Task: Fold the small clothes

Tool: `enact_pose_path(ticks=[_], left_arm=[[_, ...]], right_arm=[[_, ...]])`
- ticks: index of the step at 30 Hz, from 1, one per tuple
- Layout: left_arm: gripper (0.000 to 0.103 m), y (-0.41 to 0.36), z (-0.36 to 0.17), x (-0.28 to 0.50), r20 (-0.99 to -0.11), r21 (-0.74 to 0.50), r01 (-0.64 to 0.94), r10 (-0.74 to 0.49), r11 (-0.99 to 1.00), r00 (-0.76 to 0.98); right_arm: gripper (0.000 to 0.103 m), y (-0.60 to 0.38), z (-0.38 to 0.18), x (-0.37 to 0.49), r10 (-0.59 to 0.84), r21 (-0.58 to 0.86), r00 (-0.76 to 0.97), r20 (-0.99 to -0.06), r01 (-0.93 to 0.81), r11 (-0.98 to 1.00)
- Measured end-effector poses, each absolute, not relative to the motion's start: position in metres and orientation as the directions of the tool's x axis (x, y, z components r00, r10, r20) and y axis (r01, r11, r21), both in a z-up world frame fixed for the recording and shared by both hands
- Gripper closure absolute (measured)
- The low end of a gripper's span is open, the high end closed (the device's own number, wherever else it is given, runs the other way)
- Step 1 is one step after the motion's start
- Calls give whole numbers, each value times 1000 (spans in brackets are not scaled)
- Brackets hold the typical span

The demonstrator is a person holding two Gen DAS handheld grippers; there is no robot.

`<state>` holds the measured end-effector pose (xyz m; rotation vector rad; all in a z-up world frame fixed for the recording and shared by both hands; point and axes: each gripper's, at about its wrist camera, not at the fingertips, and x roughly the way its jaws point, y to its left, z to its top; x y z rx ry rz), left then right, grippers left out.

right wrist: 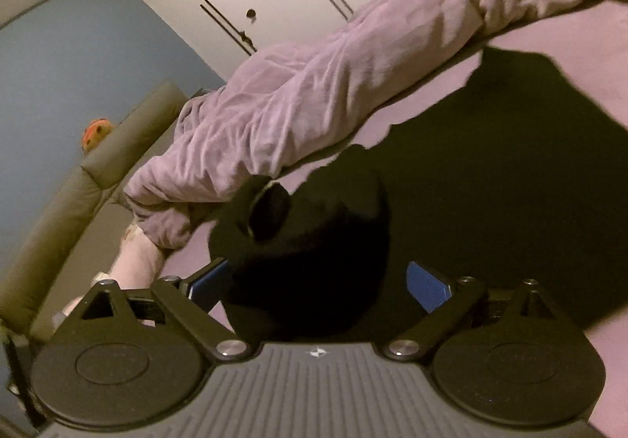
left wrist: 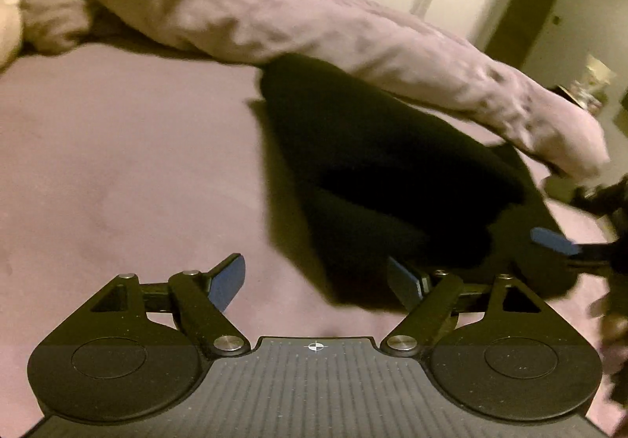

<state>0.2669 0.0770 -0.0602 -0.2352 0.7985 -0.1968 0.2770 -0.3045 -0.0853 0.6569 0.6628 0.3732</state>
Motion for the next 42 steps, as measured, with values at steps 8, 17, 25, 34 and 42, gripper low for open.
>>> enact_pose_path(ticks=[8, 17, 25, 34, 42], left_arm=[[19, 125, -87, 292, -690, -383, -94, -217, 919, 691], [18, 136, -90, 276, -722, -324, -66, -201, 944, 662], [9, 80, -58, 307, -649, -334, 40, -261, 942, 715], [8, 12, -78, 359, -685, -281, 130, -294, 951, 667], [7, 10, -85, 359, -689, -288, 125, -296, 949, 661]], right_arm=[[7, -198, -12, 343, 495, 300, 677, -546, -393, 869], [98, -160, -72, 380, 423, 246, 442, -791, -404, 881], [98, -251, -78, 306, 412, 401, 613, -674, -165, 901], [71, -274, -87, 288, 420, 397, 630, -653, -188, 898], [23, -340, -57, 310, 581, 737, 712, -393, -134, 663]])
